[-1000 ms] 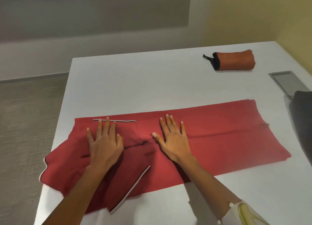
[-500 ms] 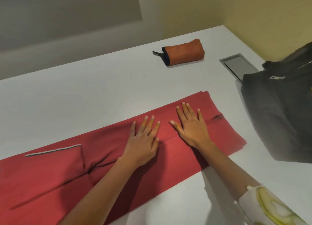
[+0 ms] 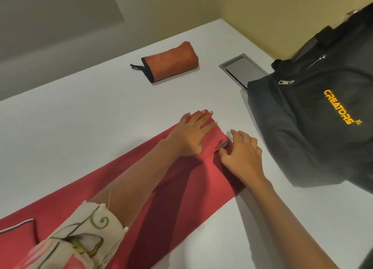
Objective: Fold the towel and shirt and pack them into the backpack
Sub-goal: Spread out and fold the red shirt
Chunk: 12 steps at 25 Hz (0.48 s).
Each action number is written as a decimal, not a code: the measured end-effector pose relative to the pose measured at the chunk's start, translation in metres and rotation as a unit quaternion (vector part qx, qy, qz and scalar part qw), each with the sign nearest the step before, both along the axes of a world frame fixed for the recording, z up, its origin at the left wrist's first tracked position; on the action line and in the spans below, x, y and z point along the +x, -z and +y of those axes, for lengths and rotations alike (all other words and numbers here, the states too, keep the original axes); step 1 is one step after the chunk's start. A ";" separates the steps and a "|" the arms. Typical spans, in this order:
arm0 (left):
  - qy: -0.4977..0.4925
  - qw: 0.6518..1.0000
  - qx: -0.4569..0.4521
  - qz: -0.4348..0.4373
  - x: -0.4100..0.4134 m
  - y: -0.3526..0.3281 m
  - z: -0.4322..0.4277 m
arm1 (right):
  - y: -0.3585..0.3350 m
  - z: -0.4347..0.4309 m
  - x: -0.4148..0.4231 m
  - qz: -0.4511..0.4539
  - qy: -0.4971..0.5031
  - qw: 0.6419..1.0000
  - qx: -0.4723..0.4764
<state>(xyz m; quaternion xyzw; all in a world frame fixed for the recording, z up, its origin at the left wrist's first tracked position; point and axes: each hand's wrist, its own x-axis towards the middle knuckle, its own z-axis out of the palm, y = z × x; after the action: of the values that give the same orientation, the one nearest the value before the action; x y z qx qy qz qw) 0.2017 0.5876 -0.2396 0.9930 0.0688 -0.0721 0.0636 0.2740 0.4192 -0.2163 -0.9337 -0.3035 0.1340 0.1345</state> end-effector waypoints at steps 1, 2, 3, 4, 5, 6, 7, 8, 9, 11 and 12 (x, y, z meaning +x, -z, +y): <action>0.016 0.999 0.008 0.032 0.015 -0.007 0.002 | -0.005 -0.007 -0.001 0.021 0.009 0.999 -0.025; 0.029 0.998 0.020 0.061 0.028 -0.013 0.004 | -0.008 -0.012 -0.001 0.035 0.014 0.998 -0.048; 0.042 0.996 0.035 0.076 0.037 -0.018 0.005 | -0.008 -0.015 -0.001 0.042 0.018 0.997 -0.067; 0.055 0.994 0.053 0.080 0.044 -0.021 0.006 | -0.007 -0.016 -0.001 0.045 0.022 0.996 -0.080; 0.065 0.992 0.069 0.079 0.050 -0.023 0.006 | -0.007 -0.017 0.001 0.050 0.029 0.995 -0.087; 0.069 0.991 0.078 0.078 0.053 -0.024 0.005 | -0.006 -0.017 0.003 0.062 0.040 0.993 -0.088; 0.068 0.991 0.080 0.082 0.056 -0.025 0.003 | -0.006 -0.016 0.006 0.081 0.051 0.992 -0.082; 0.068 0.990 0.081 0.089 0.058 -0.026 0.002 | -0.007 -0.016 0.007 0.102 0.059 0.990 -0.073; 0.068 0.989 0.085 0.097 0.059 -0.029 0.000 | -0.007 -0.016 0.008 0.121 0.062 0.989 -0.061; 0.066 0.988 0.089 0.103 0.058 -0.034 -0.002 | -0.008 -0.017 0.008 0.153 0.067 0.985 -0.034; 0.061 0.990 0.087 0.094 0.055 -0.035 -0.001 | -0.009 -0.018 0.006 0.154 0.063 0.986 -0.021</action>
<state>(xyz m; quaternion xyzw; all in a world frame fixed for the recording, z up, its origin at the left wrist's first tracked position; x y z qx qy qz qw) 0.2566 0.5866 -0.2046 0.9859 0.0200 -0.1624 -0.0341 0.2801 0.4016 -0.2078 -0.9218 -0.2172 0.2734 0.1683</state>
